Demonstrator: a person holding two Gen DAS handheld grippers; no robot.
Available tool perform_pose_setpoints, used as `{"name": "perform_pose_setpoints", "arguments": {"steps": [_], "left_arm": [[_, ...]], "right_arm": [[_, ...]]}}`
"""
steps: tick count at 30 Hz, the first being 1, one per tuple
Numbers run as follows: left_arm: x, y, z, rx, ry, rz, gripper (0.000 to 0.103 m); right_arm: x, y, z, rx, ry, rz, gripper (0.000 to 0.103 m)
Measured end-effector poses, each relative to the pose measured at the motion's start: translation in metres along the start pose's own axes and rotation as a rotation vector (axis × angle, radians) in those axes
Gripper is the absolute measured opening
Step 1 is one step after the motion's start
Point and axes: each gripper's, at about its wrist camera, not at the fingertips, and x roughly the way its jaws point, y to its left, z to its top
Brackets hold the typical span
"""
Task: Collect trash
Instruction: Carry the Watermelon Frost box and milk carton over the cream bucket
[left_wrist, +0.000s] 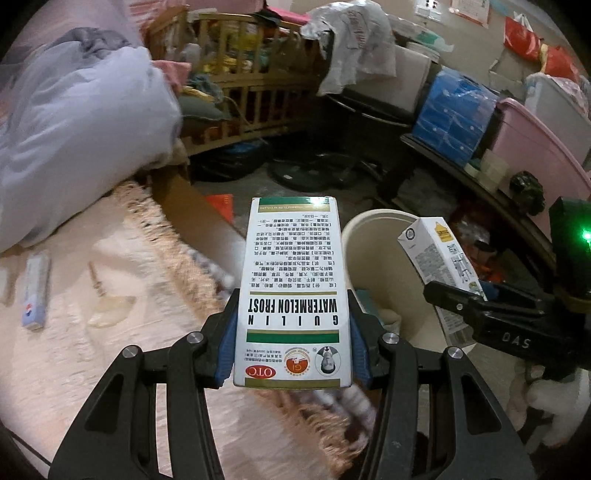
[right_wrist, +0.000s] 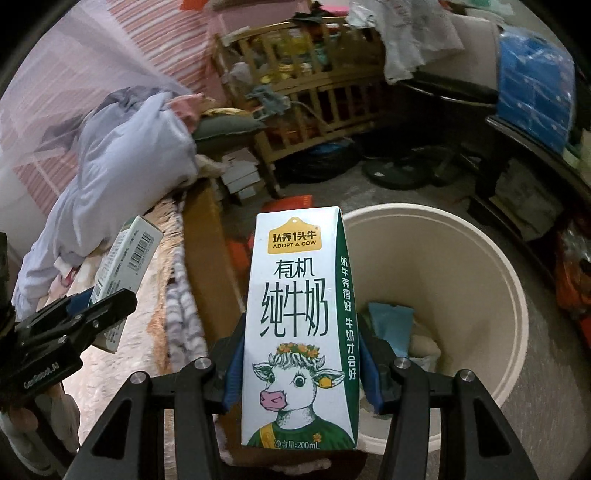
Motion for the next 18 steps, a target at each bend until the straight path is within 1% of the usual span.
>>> {"name": "perform_pose_setpoints", "arguments": {"steps": [11,14,18], "left_arm": [[0.027,-0.038,0.013,0.049,0.035,-0.087,0.049],[0.034,-0.043,0.015,0.054,0.045,-0.11,0.049],[0.043,-0.049,0.018,0.046,0.058,-0.162,0.049]], "right_arm": [[0.0,-0.044,-0.005,0.083,0.008,-0.05,0.05],[0.001,-0.056,-0.007,0.106,0.009,-0.061,0.05],[0.001,-0.068,-0.01,0.131,0.011,-0.076,0.05]]}}
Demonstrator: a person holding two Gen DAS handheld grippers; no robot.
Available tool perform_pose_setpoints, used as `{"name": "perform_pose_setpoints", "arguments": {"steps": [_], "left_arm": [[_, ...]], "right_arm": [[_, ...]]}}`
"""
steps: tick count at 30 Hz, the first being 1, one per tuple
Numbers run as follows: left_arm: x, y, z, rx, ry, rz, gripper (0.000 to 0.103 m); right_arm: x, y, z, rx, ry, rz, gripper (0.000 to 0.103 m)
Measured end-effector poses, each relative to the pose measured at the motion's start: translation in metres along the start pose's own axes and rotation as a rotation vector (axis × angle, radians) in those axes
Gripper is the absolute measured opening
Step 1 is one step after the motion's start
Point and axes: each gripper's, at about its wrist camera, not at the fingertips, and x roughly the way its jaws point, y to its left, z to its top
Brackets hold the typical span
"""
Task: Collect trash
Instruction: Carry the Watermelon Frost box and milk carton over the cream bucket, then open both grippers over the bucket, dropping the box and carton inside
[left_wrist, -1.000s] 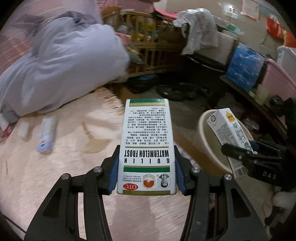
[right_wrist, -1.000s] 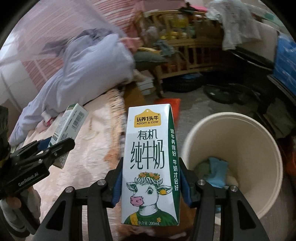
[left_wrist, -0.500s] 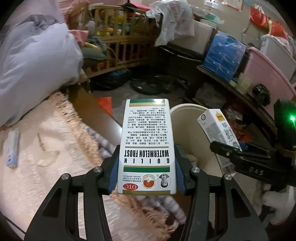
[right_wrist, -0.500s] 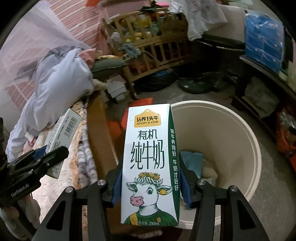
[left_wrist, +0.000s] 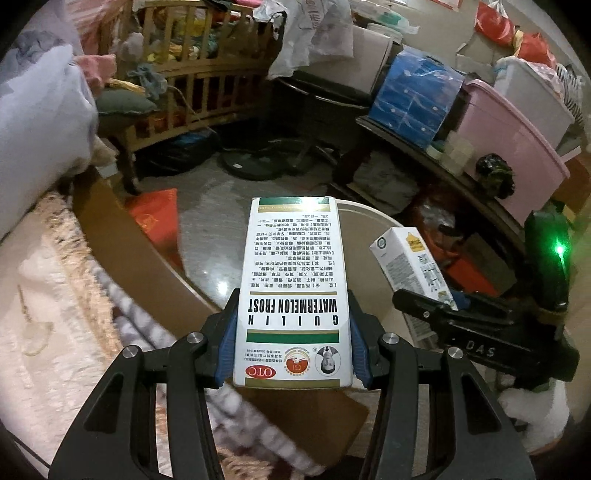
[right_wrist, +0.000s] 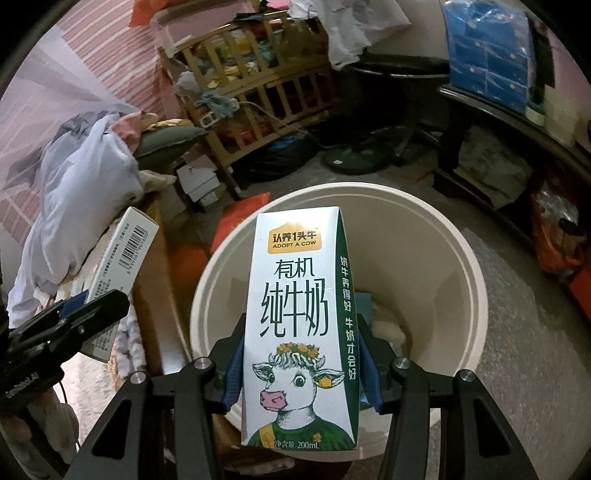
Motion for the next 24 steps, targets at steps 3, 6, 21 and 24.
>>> {"name": "perform_pose_setpoints", "arguments": {"steps": [3,6,21,24], "left_arm": [[0.006,-0.004,0.004,0.002,-0.001,-0.019,0.049],[0.012,-0.004,0.007,-0.015,0.01,-0.049,0.049],[0.015,-0.004,0.009,-0.025,0.004,-0.066,0.061],[0.009,0.003,0.006,-0.035,-0.001,-0.038,0.061]], "right_arm": [[0.003,-0.006,0.001,0.011,0.005,-0.007,0.05],[0.007,-0.013,0.002,0.029,0.011,-0.014,0.05],[0.015,-0.022,0.001,0.084,0.035,-0.034,0.055],[0.015,-0.021,0.001,0.093,0.024,-0.03,0.068]]}}
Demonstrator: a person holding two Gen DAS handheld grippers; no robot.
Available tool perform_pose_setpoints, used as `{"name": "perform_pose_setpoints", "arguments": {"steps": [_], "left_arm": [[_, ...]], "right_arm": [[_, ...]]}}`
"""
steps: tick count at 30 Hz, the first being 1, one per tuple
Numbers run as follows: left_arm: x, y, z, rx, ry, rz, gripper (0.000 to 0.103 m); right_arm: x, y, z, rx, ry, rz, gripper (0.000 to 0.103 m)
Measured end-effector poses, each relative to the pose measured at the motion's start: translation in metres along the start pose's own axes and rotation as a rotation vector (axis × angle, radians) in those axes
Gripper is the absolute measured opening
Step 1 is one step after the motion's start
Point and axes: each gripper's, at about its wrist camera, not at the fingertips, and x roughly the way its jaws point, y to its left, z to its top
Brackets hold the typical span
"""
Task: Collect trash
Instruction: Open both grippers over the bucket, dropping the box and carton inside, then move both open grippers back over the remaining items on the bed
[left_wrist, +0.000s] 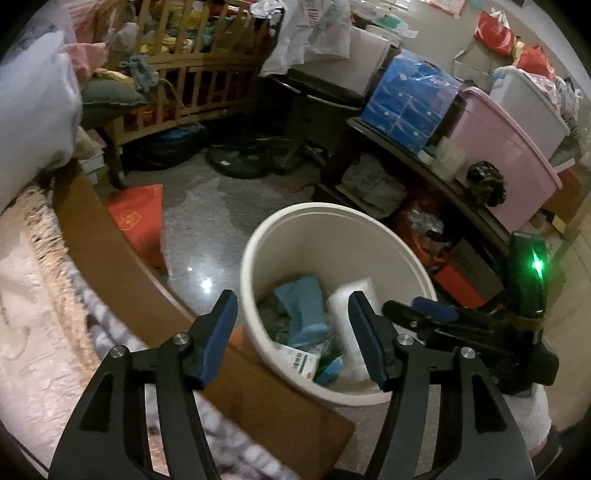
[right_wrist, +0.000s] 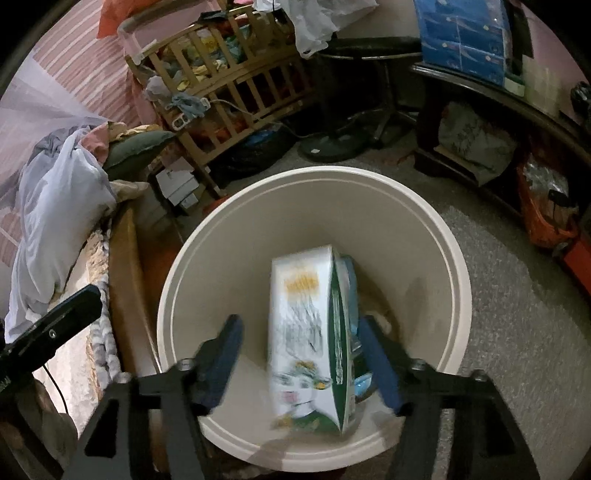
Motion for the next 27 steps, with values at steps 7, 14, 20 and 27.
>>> {"name": "perform_pose_setpoints", "arguments": {"steps": [7,14,20,27], "left_arm": [[-0.018,0.025,-0.008,-0.028,-0.023,0.08,0.061],[-0.044,0.057,-0.018,-0.067,-0.052,0.166,0.061],[-0.068,0.096,-0.033,-0.121,-0.065,0.265,0.061],[-0.104,0.149,-0.057,-0.197,-0.078,0.361,0.061]], "right_arm": [[0.002,0.018,-0.005,-0.03,0.016,0.025,0.068],[0.0,0.058,-0.009,-0.1,0.017,0.063,0.068],[0.005,0.106,-0.015,-0.196,0.03,0.099,0.068],[0.022,0.165,-0.026,-0.285,0.075,0.156,0.068]]}}
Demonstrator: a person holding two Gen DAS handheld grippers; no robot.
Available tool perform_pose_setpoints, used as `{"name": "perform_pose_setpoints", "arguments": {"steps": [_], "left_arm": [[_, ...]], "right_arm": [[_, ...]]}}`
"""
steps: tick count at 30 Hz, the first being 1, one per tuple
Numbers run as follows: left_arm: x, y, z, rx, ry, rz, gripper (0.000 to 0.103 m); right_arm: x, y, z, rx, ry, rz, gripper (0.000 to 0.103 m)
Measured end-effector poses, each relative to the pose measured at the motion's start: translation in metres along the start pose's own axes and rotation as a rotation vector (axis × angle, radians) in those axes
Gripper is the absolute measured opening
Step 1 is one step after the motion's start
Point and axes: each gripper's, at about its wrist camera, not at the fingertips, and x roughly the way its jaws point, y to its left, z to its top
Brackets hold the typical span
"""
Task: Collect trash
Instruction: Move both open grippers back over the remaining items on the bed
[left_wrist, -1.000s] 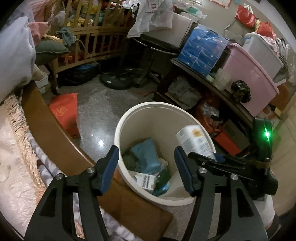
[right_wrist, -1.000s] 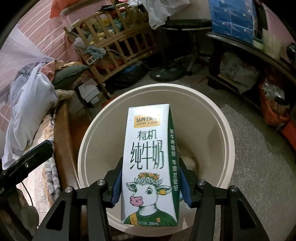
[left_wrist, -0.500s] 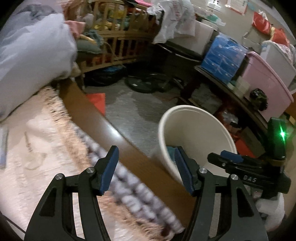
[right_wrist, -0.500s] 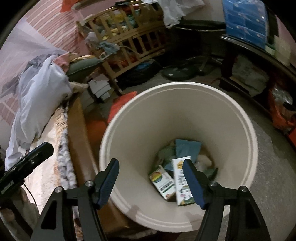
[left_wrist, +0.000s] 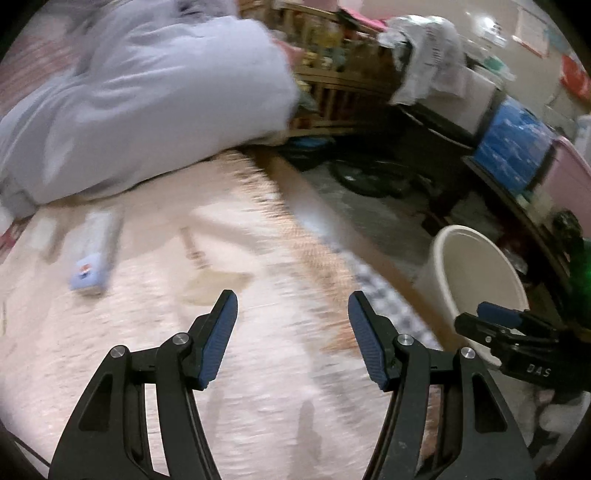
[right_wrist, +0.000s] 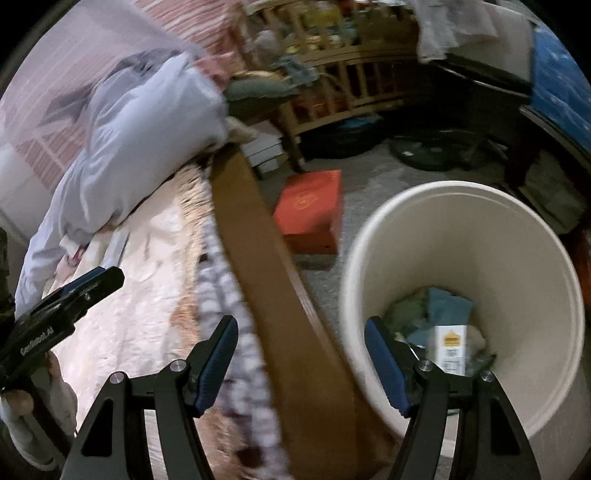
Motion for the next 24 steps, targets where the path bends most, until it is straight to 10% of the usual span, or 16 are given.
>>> {"name": "perform_pose_setpoints", "arguments": {"steps": [24], "left_arm": [[-0.036,0.254,-0.03,-0.235,0.002,0.344,0.061]], "right_arm": [[0.135,0.238,0.03,-0.334,0.153,0.168,0.069]]}}
